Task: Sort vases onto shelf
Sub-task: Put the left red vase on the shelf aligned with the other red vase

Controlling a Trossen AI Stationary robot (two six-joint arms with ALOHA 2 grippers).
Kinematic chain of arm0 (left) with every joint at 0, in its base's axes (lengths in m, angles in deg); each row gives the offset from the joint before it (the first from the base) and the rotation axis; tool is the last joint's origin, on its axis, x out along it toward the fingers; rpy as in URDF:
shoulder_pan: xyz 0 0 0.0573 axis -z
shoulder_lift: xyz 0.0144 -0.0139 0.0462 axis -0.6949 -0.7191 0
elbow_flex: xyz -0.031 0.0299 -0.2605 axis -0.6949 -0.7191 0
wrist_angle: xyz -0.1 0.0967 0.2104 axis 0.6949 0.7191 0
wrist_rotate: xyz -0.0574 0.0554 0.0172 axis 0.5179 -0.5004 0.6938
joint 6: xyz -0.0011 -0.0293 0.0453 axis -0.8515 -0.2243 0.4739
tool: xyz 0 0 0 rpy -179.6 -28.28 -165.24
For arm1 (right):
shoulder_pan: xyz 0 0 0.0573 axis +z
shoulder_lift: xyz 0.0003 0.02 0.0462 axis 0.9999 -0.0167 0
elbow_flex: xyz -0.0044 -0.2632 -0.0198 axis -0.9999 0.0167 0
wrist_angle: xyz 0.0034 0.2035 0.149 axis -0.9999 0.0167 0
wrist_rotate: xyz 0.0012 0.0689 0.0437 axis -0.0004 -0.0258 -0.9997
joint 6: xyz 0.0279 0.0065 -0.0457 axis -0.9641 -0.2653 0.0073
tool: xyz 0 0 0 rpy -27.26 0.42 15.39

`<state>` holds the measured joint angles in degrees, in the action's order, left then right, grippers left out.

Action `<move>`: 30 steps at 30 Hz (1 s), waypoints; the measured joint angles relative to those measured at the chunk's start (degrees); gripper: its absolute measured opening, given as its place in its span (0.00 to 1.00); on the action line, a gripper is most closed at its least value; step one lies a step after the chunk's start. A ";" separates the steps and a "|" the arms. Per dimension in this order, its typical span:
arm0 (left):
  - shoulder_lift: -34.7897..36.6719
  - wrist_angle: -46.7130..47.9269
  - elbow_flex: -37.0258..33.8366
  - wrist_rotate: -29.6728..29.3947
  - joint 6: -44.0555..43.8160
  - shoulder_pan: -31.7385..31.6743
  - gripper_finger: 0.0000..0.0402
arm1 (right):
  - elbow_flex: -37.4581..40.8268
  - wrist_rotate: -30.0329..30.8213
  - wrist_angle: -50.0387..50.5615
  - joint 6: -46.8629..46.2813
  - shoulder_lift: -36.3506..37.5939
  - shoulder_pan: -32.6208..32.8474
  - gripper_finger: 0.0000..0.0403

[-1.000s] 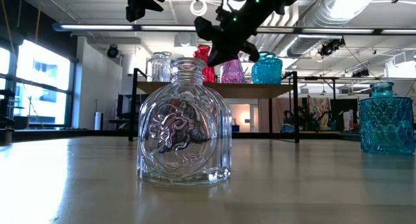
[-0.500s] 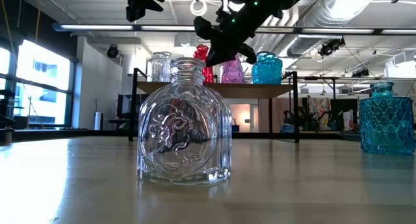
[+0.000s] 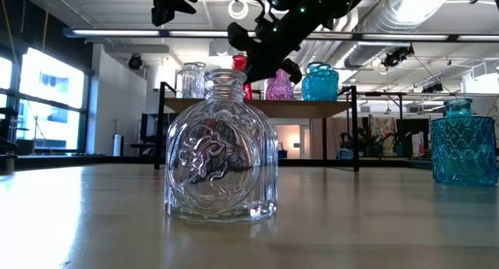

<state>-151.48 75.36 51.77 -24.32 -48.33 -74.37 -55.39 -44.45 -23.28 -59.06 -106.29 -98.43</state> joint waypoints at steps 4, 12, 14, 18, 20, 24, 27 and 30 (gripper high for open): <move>0.00 0.00 -0.02 -0.02 -0.30 -0.02 0.25 | 0.00 -0.74 -2.18 0.02 -0.08 0.00 0.03; 0.00 0.00 -0.02 -0.02 -0.33 -0.02 0.25 | 0.00 -0.34 -2.61 0.04 -0.08 -0.02 0.03; 0.00 0.00 -0.02 -0.02 -0.33 -0.01 0.25 | 0.00 -0.32 -2.65 0.07 -0.08 -0.12 0.03; 0.00 0.00 -0.02 -0.02 -0.35 -0.01 0.25 | 0.00 -0.32 -3.55 0.14 -0.08 -0.35 0.03; 0.00 0.00 -0.02 -0.02 -0.37 -0.02 0.25 | 0.00 -0.30 -4.31 0.20 -0.08 -0.39 0.03; 0.00 0.00 -0.02 -0.02 -0.41 -0.02 0.25 | 0.00 -0.29 -5.58 0.21 -0.08 -0.49 0.03; 0.00 0.00 -0.02 -0.02 -0.41 -0.02 0.25 | 0.00 0.63 -5.56 0.14 -0.08 -0.61 0.03; 0.00 0.00 -0.02 -0.02 -0.41 -0.01 0.25 | 0.00 0.71 -5.68 0.02 -0.08 -0.86 0.03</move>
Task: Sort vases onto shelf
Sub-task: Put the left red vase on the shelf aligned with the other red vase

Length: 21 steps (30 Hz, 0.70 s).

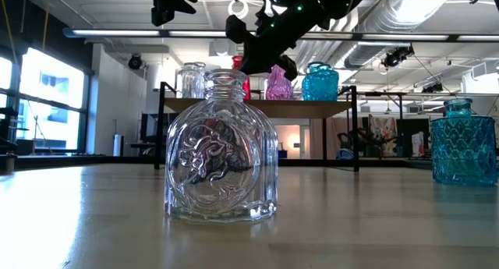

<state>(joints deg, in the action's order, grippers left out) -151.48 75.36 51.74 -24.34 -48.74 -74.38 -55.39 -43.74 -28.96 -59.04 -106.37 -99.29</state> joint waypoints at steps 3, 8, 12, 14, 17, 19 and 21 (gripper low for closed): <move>0.00 0.00 0.00 0.00 0.00 -0.01 0.25 | 0.00 0.00 -0.39 0.00 0.00 -0.01 0.03; 0.00 0.00 0.00 0.00 0.00 -0.01 0.25 | 0.00 -0.02 -0.52 0.00 0.00 -0.01 0.03; 0.00 0.00 0.00 0.00 0.00 0.01 0.25 | 0.00 -0.03 -1.22 0.04 0.00 -0.01 0.03; 0.00 0.00 0.00 0.00 0.00 0.01 0.25 | 0.00 -0.12 -1.17 0.13 0.00 -0.19 0.03; 0.00 0.00 0.00 0.00 0.00 0.01 0.25 | 0.00 -1.68 -1.21 0.57 0.00 -0.76 0.03; 0.00 0.00 0.00 0.00 0.00 -0.01 0.25 | 0.00 -1.93 -1.42 0.60 0.00 -1.09 0.03; 0.00 0.00 0.00 0.00 0.00 -0.01 0.25 | 0.00 -1.95 -1.94 0.60 0.00 -1.39 0.03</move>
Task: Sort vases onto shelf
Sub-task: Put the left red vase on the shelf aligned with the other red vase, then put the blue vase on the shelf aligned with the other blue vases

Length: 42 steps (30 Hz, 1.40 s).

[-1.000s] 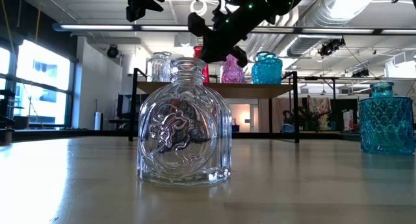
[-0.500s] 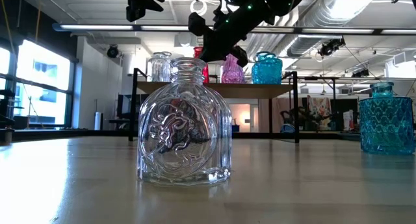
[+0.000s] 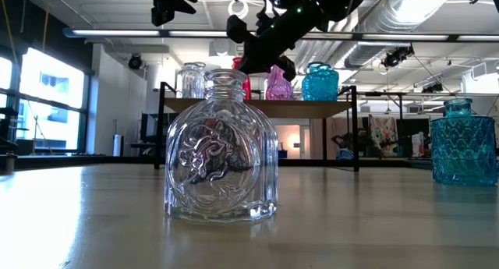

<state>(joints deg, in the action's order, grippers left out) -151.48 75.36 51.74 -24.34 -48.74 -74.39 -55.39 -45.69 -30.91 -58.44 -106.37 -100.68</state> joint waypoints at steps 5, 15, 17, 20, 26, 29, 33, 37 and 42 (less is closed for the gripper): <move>0.00 0.79 0.00 0.00 0.02 0.02 0.25 | 0.00 -1.23 -0.81 -0.01 0.42 0.40 0.03; 0.00 3.53 -0.41 0.02 1.51 0.04 0.25 | 0.00 -1.34 -0.14 0.00 3.62 2.67 0.03; 0.00 3.77 -1.04 0.02 1.60 0.04 0.25 | 0.00 -2.26 1.17 -0.01 5.01 3.46 0.03; 0.00 4.66 -2.47 0.27 2.92 0.32 0.25 | 0.00 -3.06 2.48 -0.01 7.33 4.78 0.03; 0.00 5.56 -4.70 0.40 4.84 2.93 0.25 | 0.00 -4.33 7.21 -0.04 13.02 7.52 0.03; 0.02 5.56 -5.68 0.42 4.98 4.64 0.25 | 0.00 -4.43 10.25 -1.34 15.79 8.79 0.03; 0.02 5.51 -6.86 0.42 5.00 7.35 0.25 | 0.00 -4.54 13.73 -2.42 19.39 10.20 0.03; 0.03 5.05 -7.08 0.39 4.90 10.02 0.25 | 0.00 -4.50 16.20 -1.34 22.60 11.47 0.03; 0.04 3.35 -7.08 0.35 1.98 12.90 0.25 | 0.00 -4.54 21.17 -0.44 26.47 12.87 0.03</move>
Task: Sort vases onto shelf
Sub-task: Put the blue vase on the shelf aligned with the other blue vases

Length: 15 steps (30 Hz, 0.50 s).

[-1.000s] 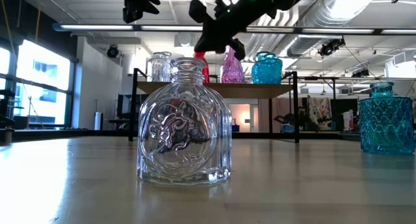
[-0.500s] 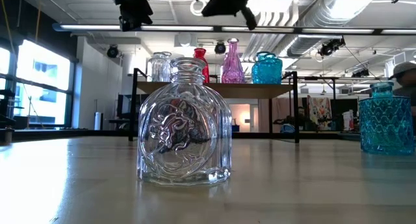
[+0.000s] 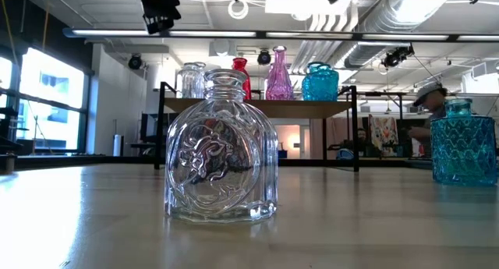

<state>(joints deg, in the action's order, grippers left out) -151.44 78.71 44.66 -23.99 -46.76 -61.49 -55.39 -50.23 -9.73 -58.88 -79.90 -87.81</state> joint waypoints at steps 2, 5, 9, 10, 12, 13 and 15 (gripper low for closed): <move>0.00 -0.59 0.00 -0.09 -1.22 1.11 0.25 | 0.00 -0.05 3.34 0.02 1.61 0.53 0.03; 0.00 -1.39 0.00 -0.15 -3.42 2.64 0.25 | 0.00 -1.02 9.73 -1.01 3.85 1.10 0.03; 0.00 -2.19 0.00 -2.31 -8.47 4.50 0.25 | 0.00 -4.92 17.47 -4.45 6.59 1.14 0.03; 0.00 -2.19 0.00 -3.68 -9.73 4.95 0.25 | 0.00 -5.94 19.61 -5.09 7.16 1.14 0.03; 0.00 -2.19 0.01 -6.27 -11.85 5.76 0.25 | 0.00 -7.68 23.73 -5.77 8.24 1.14 0.03; 0.00 -2.17 0.01 -7.52 -12.90 6.07 0.25 | 0.00 -8.19 25.90 -5.77 8.68 1.14 0.04; 0.00 -2.17 0.02 -9.64 -14.94 6.57 0.25 | 0.00 -9.31 30.64 -6.26 9.51 1.14 0.06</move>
<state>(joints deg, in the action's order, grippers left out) -151.44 76.54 44.69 -33.63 -61.70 -54.92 -55.39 -59.54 20.90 -65.14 -70.39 -86.67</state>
